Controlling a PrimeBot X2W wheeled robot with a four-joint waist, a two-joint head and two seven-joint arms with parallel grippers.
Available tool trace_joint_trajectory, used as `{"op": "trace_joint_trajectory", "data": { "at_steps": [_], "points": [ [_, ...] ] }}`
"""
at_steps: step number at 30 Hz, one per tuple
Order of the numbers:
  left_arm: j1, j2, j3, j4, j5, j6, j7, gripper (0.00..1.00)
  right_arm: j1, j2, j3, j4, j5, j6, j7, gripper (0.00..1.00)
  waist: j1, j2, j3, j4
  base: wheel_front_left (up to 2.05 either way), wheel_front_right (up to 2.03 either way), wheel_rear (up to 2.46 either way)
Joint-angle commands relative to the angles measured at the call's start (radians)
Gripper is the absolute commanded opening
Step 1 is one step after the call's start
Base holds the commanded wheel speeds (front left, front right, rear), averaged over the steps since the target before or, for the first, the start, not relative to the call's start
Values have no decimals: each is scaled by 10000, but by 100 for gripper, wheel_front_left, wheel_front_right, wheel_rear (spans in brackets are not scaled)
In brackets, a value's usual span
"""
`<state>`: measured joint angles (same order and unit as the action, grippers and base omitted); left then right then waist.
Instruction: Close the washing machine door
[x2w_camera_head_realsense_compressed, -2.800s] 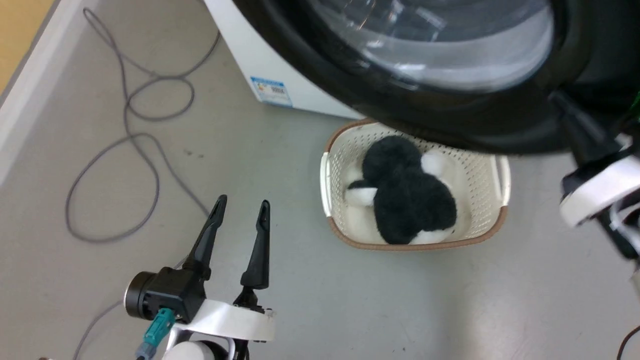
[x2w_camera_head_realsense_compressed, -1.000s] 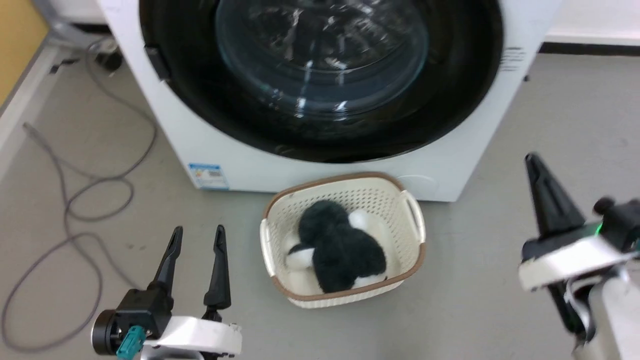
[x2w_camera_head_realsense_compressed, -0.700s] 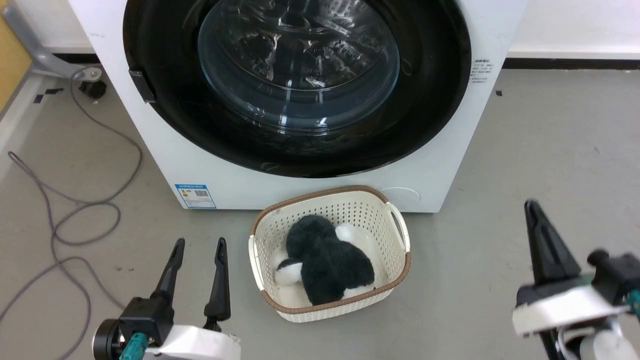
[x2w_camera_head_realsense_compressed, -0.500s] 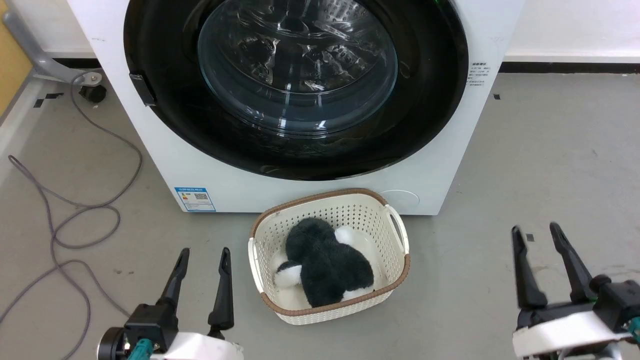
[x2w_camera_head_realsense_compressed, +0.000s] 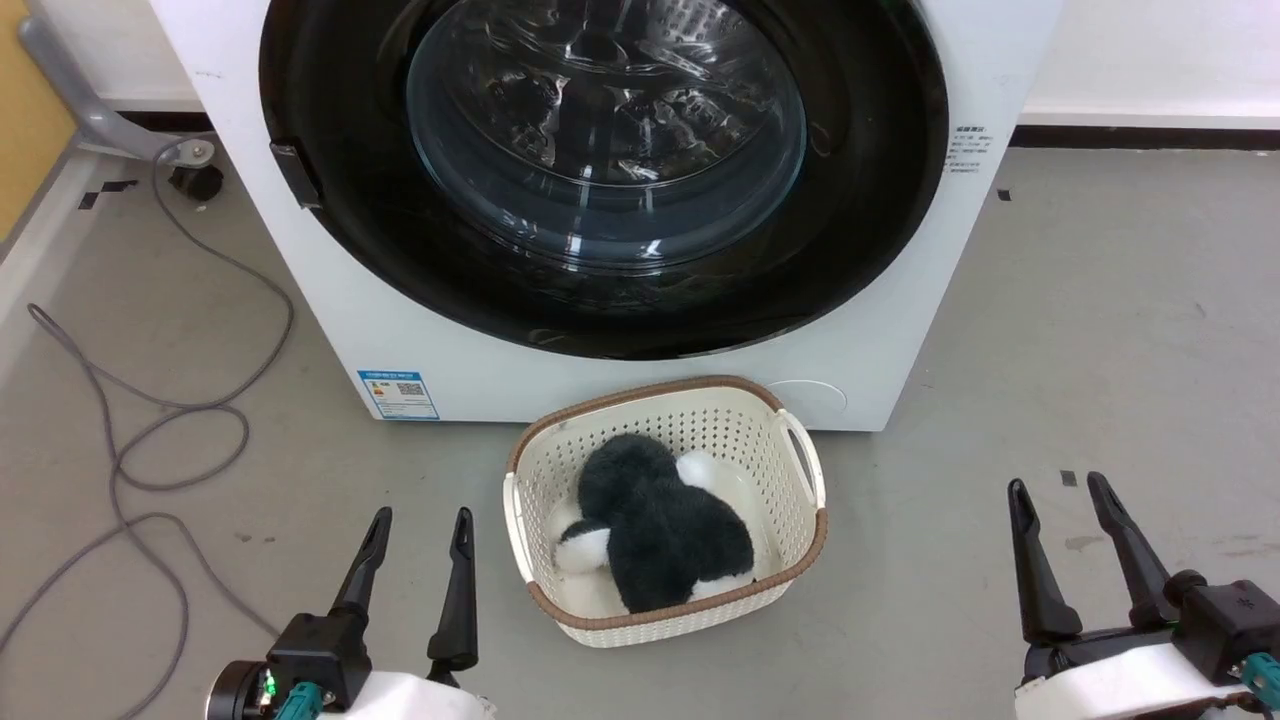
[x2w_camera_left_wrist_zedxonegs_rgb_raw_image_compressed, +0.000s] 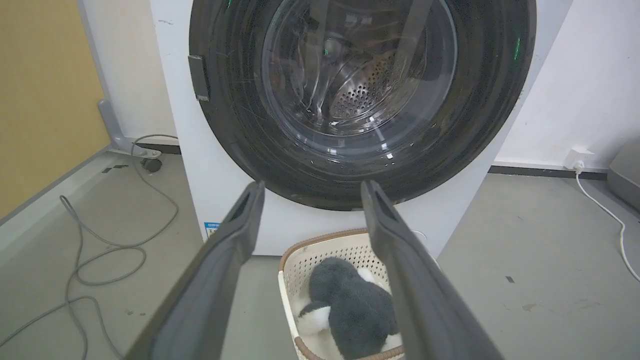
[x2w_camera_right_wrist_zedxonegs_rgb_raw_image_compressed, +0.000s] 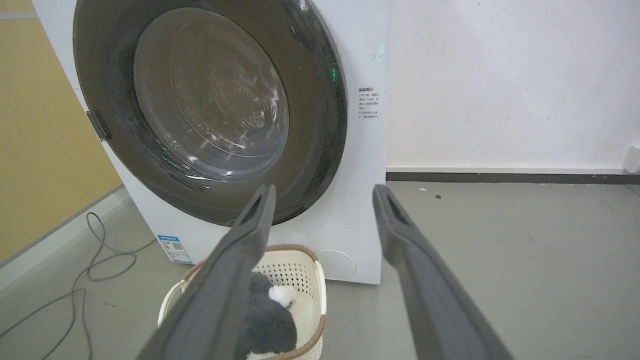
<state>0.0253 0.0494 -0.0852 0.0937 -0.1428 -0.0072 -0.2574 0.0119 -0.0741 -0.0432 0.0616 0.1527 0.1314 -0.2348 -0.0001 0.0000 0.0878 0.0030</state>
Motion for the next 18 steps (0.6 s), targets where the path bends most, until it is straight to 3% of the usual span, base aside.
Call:
{"op": "trace_joint_trajectory", "data": {
  "at_steps": [1,2,3,18],
  "points": [
    [72,9,15,14,2,76,-44,100,69,52,29,-10,38,-7,-15,100,1,0,6,14,0,0,0],
    [65,9,32,-6,-73,114,-44,100,65,53,33,-11,35,-7,-14,100,1,0,8,26,0,0,0],
    [0,0,27,-12,-99,84,1,0,0,12,23,0,-2,0,0,0,1,0,9,29,0,0,0],
    [-23,1,88,-81,28,75,233,0,-13,31,51,-51,-135,-1,210,0,1,0,-69,26,0,0,0]
  ]
}}
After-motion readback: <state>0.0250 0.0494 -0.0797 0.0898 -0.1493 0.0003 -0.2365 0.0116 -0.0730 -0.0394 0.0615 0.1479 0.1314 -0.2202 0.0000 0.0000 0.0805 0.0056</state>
